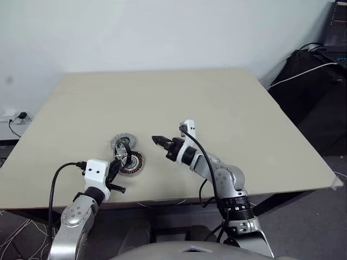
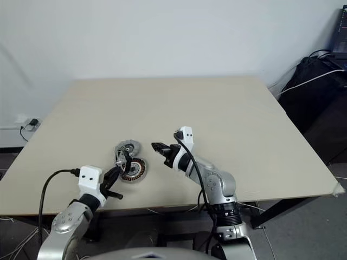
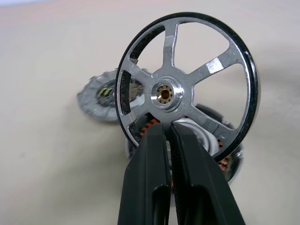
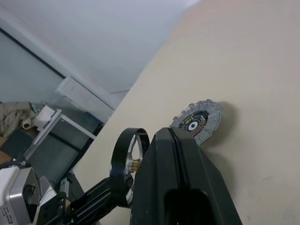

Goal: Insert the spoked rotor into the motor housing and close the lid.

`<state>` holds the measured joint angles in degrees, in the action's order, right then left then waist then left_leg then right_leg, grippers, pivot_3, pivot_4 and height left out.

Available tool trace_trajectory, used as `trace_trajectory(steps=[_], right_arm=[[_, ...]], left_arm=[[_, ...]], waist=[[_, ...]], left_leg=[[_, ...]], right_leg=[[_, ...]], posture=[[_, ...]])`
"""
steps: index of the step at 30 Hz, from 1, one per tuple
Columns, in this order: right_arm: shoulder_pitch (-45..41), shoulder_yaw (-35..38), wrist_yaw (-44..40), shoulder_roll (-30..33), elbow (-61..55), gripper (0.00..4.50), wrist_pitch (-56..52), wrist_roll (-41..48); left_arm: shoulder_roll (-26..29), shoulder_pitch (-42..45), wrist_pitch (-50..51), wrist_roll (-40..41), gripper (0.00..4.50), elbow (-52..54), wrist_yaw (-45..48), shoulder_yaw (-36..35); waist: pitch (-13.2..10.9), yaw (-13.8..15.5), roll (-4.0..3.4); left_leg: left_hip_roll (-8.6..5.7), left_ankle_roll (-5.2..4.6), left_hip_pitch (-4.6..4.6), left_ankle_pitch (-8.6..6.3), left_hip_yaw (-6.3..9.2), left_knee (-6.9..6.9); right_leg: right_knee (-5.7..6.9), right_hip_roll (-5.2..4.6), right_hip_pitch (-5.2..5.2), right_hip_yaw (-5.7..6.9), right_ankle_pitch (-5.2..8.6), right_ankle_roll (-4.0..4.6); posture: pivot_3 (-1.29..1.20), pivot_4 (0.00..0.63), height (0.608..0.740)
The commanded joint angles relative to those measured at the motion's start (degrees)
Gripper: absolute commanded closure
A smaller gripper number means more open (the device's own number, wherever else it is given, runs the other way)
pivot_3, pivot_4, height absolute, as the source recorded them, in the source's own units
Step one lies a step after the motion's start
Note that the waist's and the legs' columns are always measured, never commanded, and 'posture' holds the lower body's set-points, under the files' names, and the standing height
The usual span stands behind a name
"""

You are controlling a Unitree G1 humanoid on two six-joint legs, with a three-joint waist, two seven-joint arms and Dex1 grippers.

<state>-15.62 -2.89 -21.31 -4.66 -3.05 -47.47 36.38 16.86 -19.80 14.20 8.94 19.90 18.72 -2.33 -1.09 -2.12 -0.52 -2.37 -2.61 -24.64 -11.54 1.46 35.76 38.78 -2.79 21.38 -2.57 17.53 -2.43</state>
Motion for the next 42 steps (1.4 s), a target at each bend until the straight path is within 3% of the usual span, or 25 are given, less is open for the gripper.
trace_trajectory(steps=[1,19,42], right_arm=[[-1.28,0.17,-0.41,-1.08,-1.45,4.50,1.35,0.84],[-0.09,1.01,0.58,-1.04,-2.66,4.50,2.10,1.16],[-0.18,1.08,0.64,-1.15,-2.56,4.50,2.31,1.22]], left_arm=[[2.08,2.46,1.74,-0.60,4.48,1.96,1.03,0.15],[5.42,6.35,9.38,-1.87,4.48,-0.02,3.12,1.97],[4.81,5.46,9.48,-2.10,4.48,0.85,1.59,0.35]], waist=[[0.00,0.00,0.00],[0.01,0.00,0.00],[0.01,-0.04,0.00]], left_leg=[[0.00,0.00,0.00,0.00,0.00,-0.01],[0.00,0.10,0.04,0.06,0.03,-0.08],[0.00,0.12,0.07,0.07,0.04,-0.14]], right_leg=[[0.00,0.01,0.01,0.00,0.00,0.00],[0.02,0.06,0.02,-0.01,-0.09,-0.16],[0.02,0.04,0.03,-0.02,-0.08,-0.13]], posture=[[0.00,0.000,0.740],[0.00,0.000,0.740],[0.00,0.000,0.740]])
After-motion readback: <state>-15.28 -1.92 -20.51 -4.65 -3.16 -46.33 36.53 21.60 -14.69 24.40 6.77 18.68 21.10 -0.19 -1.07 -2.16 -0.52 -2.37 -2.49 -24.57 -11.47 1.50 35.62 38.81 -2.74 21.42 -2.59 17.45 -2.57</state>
